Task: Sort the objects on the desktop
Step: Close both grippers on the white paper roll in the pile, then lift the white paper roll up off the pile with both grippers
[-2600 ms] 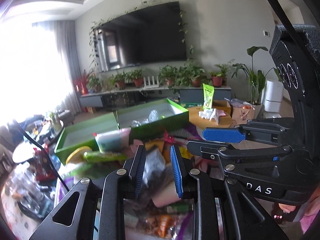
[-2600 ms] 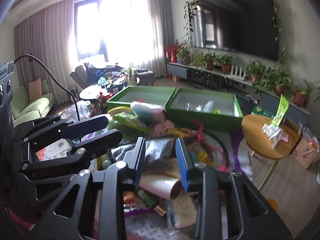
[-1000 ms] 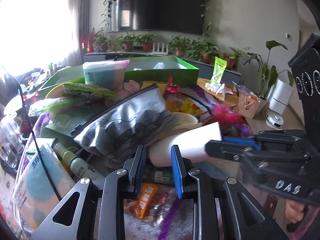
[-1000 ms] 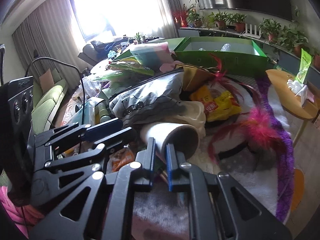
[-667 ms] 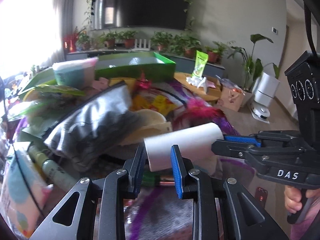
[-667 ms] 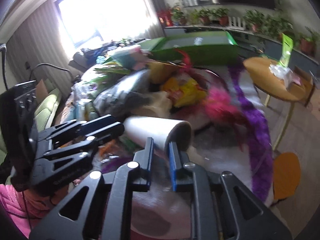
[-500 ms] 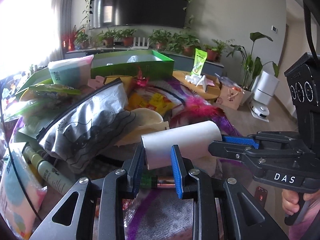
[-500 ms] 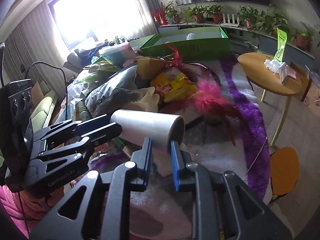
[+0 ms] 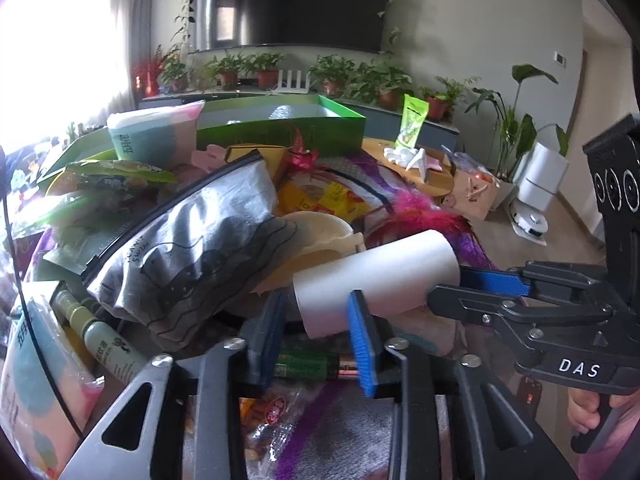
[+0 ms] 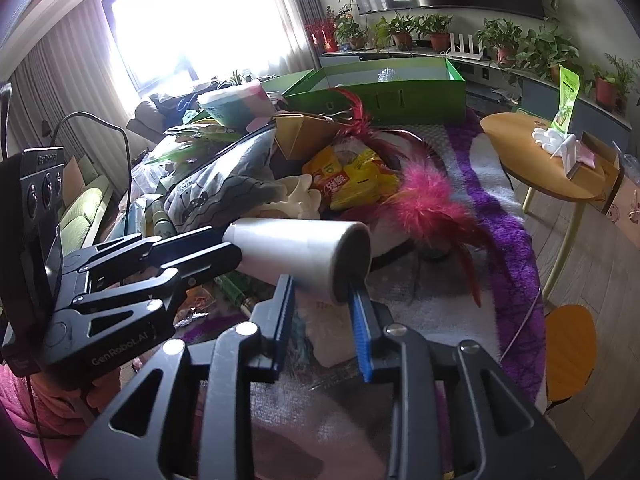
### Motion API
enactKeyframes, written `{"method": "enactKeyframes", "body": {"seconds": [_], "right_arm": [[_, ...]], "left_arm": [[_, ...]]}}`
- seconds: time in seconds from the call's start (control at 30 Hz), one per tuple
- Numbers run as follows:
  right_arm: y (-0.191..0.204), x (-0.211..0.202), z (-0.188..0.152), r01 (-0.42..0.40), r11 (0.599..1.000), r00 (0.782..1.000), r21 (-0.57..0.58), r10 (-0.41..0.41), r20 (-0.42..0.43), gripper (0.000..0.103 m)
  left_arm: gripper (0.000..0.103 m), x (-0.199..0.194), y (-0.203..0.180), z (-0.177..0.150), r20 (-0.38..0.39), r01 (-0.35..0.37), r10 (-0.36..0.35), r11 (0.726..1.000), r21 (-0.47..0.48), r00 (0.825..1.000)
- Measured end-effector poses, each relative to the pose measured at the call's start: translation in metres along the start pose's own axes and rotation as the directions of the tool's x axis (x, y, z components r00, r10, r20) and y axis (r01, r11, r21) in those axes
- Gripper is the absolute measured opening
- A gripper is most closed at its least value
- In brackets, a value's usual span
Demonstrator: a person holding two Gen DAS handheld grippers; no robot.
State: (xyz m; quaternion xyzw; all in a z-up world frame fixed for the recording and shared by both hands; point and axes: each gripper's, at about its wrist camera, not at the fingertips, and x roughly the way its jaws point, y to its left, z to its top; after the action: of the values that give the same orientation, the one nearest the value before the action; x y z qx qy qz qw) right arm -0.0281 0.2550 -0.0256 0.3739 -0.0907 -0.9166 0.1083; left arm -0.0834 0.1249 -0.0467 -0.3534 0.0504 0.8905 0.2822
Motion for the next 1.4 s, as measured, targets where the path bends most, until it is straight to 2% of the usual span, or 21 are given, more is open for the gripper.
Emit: {"method": "enactKeyframes", "body": {"seconds": [0.07,0.33,0.5,0.53,0.57,0.67,0.83,0.93,0.97,1.07,1.23,1.4], "right_arm": [[0.000,0.000,0.001,-0.001,1.000,1.000,0.001,0.001,0.000,0.034],[0.005,0.001,0.010,-0.006,0.999,1.000,-0.046,0.006,0.007,0.034],[0.013,0.006,0.016,-0.037,0.997,0.999,-0.075,0.037,-0.001,0.034],[0.014,0.008,0.017,-0.039,0.997,0.999,-0.072,0.039,-0.010,0.034],[0.015,0.010,0.016,-0.038,0.997,0.999,-0.072,0.037,-0.016,0.029],[0.015,0.011,0.013,-0.053,0.996,0.998,-0.067,0.052,-0.017,0.022],[0.005,0.011,0.007,-0.075,0.997,0.997,-0.022,0.075,-0.022,0.022],[-0.001,0.012,0.006,-0.088,0.996,0.996,0.015,0.088,-0.020,0.022],[-0.002,0.012,0.006,-0.085,0.996,0.996,0.017,0.085,-0.021,0.023],[-0.003,0.012,0.006,-0.063,0.998,0.998,0.021,0.063,-0.021,0.027],[-0.004,0.011,0.005,-0.046,0.999,0.999,0.024,0.046,-0.008,0.029],[-0.005,0.012,0.005,-0.039,0.999,0.999,0.018,0.040,-0.019,0.030]], "left_arm": [[0.042,0.000,0.002,0.001,0.001,0.017,-0.017,1.000,-0.013,1.000],[0.042,0.001,0.007,-0.001,-0.018,0.004,-0.004,1.000,-0.021,1.000],[0.044,0.003,0.010,-0.004,-0.023,0.013,-0.014,0.999,-0.040,1.000],[0.045,0.003,0.011,-0.004,-0.022,0.010,-0.011,0.999,-0.039,1.000],[0.049,0.003,0.011,-0.004,-0.022,0.007,-0.008,0.999,-0.038,1.000],[0.050,0.007,0.014,-0.006,-0.035,0.015,-0.017,0.999,-0.048,0.999],[0.050,0.010,0.008,-0.004,-0.036,0.044,-0.045,0.998,-0.047,0.998],[0.050,0.010,-0.001,0.000,-0.020,0.090,-0.091,0.996,-0.024,0.996],[0.049,0.010,-0.004,0.002,-0.015,0.078,-0.078,0.997,-0.009,0.997],[0.037,0.009,-0.009,0.004,-0.001,0.068,-0.068,0.997,0.020,0.998],[0.037,0.009,-0.014,0.006,-0.002,0.062,-0.062,0.997,0.055,0.998],[0.037,0.014,-0.009,0.005,-0.008,0.068,-0.068,0.997,0.042,0.998]]}}
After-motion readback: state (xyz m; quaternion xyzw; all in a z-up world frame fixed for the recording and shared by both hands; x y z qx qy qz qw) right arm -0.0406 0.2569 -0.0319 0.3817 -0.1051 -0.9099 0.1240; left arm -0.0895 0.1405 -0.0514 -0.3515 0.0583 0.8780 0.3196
